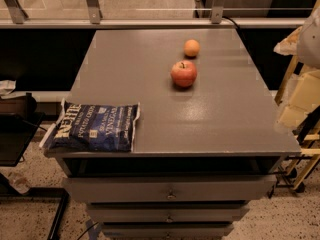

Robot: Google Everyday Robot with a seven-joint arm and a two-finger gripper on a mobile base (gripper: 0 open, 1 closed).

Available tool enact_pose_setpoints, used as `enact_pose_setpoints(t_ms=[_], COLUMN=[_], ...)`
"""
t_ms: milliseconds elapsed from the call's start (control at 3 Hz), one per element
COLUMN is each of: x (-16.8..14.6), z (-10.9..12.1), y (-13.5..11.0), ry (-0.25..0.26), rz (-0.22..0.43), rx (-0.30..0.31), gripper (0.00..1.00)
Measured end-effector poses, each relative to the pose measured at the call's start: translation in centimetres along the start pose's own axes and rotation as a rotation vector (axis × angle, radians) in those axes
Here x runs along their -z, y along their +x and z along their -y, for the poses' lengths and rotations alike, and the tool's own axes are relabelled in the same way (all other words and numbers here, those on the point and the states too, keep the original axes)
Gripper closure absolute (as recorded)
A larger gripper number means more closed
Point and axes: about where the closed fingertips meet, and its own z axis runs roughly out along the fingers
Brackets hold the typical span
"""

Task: Move apple near blue chip bag

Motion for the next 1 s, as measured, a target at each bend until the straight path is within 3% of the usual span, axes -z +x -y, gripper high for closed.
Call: enact_pose_setpoints(t_ms=[333,667,1000], x=[-2.3,-5.0,-8.0], z=[2.7,6.7,10.1], y=[-2.6,-6.6,-10.2], ry=[0.008,0.047,0.095], rz=[0.143,0.278,0.337], rx=[-0.031,-0.04,-0.049], gripper=[0.0,0.0,0.0])
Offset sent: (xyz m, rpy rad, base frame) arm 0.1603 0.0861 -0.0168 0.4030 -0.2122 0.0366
